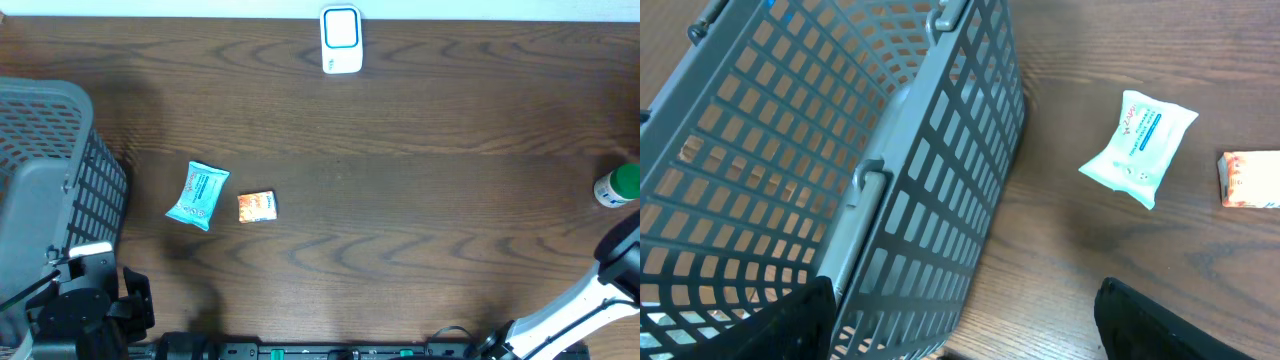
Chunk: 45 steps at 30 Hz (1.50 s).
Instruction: Scan the item barcode
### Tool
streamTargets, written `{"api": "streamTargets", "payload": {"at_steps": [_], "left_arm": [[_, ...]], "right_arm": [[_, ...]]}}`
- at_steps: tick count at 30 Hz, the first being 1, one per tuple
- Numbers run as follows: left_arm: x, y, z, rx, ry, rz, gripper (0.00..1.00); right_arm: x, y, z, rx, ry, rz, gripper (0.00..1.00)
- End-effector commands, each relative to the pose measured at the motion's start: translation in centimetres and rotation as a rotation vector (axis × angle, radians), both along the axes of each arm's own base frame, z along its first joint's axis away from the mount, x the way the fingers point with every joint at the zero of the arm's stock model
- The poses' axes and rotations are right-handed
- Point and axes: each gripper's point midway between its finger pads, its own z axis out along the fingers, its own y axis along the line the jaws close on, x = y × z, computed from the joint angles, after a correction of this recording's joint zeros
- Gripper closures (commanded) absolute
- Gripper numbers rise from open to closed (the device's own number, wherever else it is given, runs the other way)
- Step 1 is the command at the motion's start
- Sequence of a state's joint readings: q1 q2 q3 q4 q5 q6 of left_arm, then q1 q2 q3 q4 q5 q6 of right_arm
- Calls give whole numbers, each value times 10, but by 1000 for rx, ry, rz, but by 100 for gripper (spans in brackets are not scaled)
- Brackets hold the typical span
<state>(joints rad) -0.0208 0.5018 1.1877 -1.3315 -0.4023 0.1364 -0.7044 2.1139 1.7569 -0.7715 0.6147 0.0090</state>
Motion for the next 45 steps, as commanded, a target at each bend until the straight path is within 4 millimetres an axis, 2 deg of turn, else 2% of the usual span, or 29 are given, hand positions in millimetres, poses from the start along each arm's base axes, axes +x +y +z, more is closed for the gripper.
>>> {"api": "streamTargets", "payload": {"at_steps": [1,2,5,6,9,11,12,14,16,17,18,19,20,21,24,29,33,40,45], "left_arm": [[-2,3,3,19,-4,4,17],[-2,3,3,19,-4,4,17],[-2,3,3,19,-4,4,17],[-2,3,3,19,-4,4,16],[-2,3,3,19,-4,4,17],[-2,3,3,19,-4,4,17],[-2,3,3,19,-4,4,16],[-2,3,3,19,-4,4,17],[-2,3,3,19,-4,4,17],[-2,3,3,19,-4,4,17],[-2,3,3,19,-4,4,17],[-2,3,3,19,-4,4,16],[-2,3,3,19,-4,4,17],[-2,3,3,19,-4,4,17],[-2,3,3,19,-4,4,17],[-2,3,3,19,-4,4,17],[-2,3,3,19,-4,4,17],[-2,3,3,19,-4,4,17],[-2,3,3,19,-4,4,16]], "right_arm": [[19,21,-20,215,-193,32,19],[44,50,-19,368,-316,123,1],[76,91,-3,494,-431,243,1],[92,114,10,522,-466,294,1],[120,166,40,495,-476,391,1],[140,228,63,515,-501,460,1],[145,250,68,532,-506,478,1],[157,339,76,670,-529,541,1],[155,427,74,886,-502,652,1],[148,479,71,996,-459,745,1],[139,516,63,1044,-400,797,1],[133,536,57,1061,-364,809,1],[115,585,36,1071,-263,843,1],[101,616,19,1059,-198,863,1],[62,682,-19,1020,-61,909,1],[10,751,-50,995,32,989,1],[-4,780,-54,948,-11,1033,1],[-5,803,-60,936,-69,1054,1],[-9,812,-93,923,-31,1041,1]]}}
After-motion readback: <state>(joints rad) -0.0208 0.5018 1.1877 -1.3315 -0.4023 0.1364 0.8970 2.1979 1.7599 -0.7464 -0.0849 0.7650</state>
